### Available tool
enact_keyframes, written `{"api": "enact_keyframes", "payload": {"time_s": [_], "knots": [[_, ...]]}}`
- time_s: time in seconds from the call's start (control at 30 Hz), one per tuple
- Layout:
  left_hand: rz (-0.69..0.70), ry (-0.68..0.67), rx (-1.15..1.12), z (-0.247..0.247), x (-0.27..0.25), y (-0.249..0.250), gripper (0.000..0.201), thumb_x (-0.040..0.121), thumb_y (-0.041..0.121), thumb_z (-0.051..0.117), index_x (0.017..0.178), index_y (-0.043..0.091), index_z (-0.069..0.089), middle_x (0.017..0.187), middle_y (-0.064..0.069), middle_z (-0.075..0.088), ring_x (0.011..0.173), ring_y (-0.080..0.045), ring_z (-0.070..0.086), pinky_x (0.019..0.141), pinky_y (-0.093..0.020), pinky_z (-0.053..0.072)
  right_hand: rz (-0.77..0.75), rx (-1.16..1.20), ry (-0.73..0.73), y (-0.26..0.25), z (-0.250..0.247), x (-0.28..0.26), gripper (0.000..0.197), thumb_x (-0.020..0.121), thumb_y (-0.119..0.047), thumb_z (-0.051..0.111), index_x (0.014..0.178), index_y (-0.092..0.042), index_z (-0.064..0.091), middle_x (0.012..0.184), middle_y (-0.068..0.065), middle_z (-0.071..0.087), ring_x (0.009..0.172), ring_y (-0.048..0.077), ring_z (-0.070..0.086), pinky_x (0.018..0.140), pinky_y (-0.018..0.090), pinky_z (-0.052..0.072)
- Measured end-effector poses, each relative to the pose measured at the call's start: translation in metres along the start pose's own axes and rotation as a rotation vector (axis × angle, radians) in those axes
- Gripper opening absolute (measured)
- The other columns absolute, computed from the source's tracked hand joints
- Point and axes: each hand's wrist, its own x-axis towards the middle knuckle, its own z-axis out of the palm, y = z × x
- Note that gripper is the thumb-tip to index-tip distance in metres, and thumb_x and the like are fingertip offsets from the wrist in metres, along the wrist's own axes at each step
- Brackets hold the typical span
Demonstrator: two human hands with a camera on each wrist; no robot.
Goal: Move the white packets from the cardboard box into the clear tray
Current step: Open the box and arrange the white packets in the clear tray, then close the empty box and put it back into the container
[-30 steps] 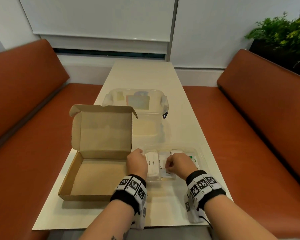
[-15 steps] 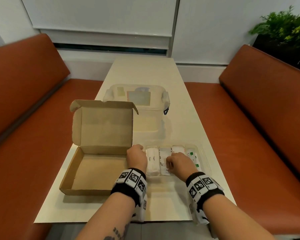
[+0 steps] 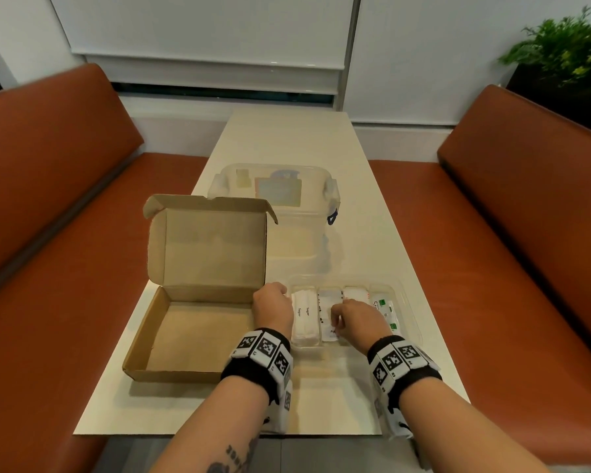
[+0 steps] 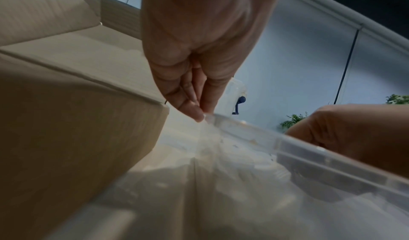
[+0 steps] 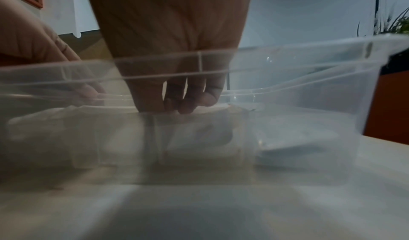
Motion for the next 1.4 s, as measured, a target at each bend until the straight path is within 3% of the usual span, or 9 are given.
{"api": "enact_keyframes", "payload": {"time_s": [0.33,0.53,0.73,0.9,1.0,1.07,1.2,1.33,1.4], "knots": [[0.051,0.050,-0.025,-0.015,-0.002,0.001,0.026,0.095,0.027,0.054,0.099,0.005,0.068,0.097,-0.009,0.069,0.084,-0.018,0.060,0.073,-0.025,0.046,0.060,0.226,0.164,-0.015,-0.022,0.008,0.015,0.087,-0.033,0.063,0.086,-0.017,0.063,0.077,-0.007,0.049,0.074,0.011,0.047,0.068,0.023,0.036],[0.138,0.328,-0.147,-0.083,0.020,0.002,0.029,0.096,0.039,0.048,0.082,0.016,0.059,0.078,0.000,0.060,0.074,-0.016,0.057,0.059,-0.024,0.039,0.077,0.640,0.308,-0.073,-0.052,0.044,0.029,0.095,-0.033,0.051,0.096,-0.008,0.065,0.087,0.003,0.064,0.084,0.019,0.059,0.079,0.029,0.047],[0.062,0.681,-0.096,-0.153,0.057,-0.026,0.044,0.094,0.044,0.049,0.124,0.012,0.050,0.126,-0.009,0.054,0.116,-0.026,0.047,0.096,-0.039,0.037,0.242,1.011,0.148,-0.127,-0.054,0.073,0.050,0.099,-0.043,0.034,0.126,-0.005,0.051,0.118,0.010,0.055,0.113,0.029,0.051,0.103,0.048,0.040],[-0.283,0.281,-0.461,-0.179,0.080,-0.047,0.070,0.096,0.060,0.023,0.153,0.021,0.008,0.157,-0.011,0.022,0.141,-0.035,0.025,0.114,-0.050,0.021,0.362,1.270,0.068,-0.151,-0.048,0.083,0.068,0.095,-0.059,0.024,0.148,-0.016,0.023,0.148,0.011,0.037,0.134,0.033,0.036,0.111,0.052,0.028],[-0.314,0.090,-0.652,-0.183,0.081,-0.052,0.076,0.093,0.067,0.013,0.153,0.021,0.009,0.158,-0.007,0.018,0.144,-0.029,0.021,0.118,-0.048,0.016,0.394,1.480,0.082,-0.163,-0.044,0.087,0.076,0.090,-0.068,0.024,0.151,-0.023,0.012,0.151,0.006,0.032,0.137,0.029,0.033,0.112,0.052,0.026],[-0.310,0.073,-0.707,-0.186,0.078,-0.055,0.079,0.091,0.070,0.011,0.152,0.020,0.018,0.157,-0.007,0.024,0.143,-0.028,0.025,0.117,-0.049,0.019,0.385,1.555,0.101,-0.169,-0.043,0.087,0.076,0.088,-0.072,0.022,0.144,-0.022,0.034,0.139,0.001,0.049,0.128,0.022,0.044,0.106,0.043,0.036],[-0.297,0.032,-0.890,-0.199,0.069,-0.066,0.072,0.091,0.070,0.011,0.146,0.028,0.033,0.148,-0.009,0.041,0.135,-0.030,0.040,0.111,-0.054,0.029,0.367,1.728,0.168,-0.182,-0.045,0.088,0.070,0.087,-0.074,0.019,0.113,-0.023,0.061,0.070,-0.008,0.066,0.069,0.009,0.061,0.054,0.022,0.048],[-0.306,0.014,-1.047,-0.211,0.065,-0.083,0.072,0.089,0.073,0.013,0.129,0.027,0.052,0.123,-0.011,0.062,0.117,-0.028,0.056,0.101,-0.052,0.043,0.323,1.818,0.132,-0.192,-0.045,0.088,0.074,0.086,-0.076,0.014,0.094,-0.018,0.058,0.051,-0.010,0.059,0.047,0.003,0.058,0.041,0.012,0.042],[-0.333,0.055,-1.122,-0.217,0.064,-0.089,0.074,0.086,0.076,0.014,0.117,0.024,0.058,0.112,-0.011,0.065,0.108,-0.028,0.060,0.091,-0.051,0.049,0.297,1.845,0.044,-0.195,-0.041,0.088,0.078,0.083,-0.080,0.012,0.091,-0.017,0.058,0.071,-0.006,0.061,0.067,0.005,0.059,0.057,0.020,0.045]]}}
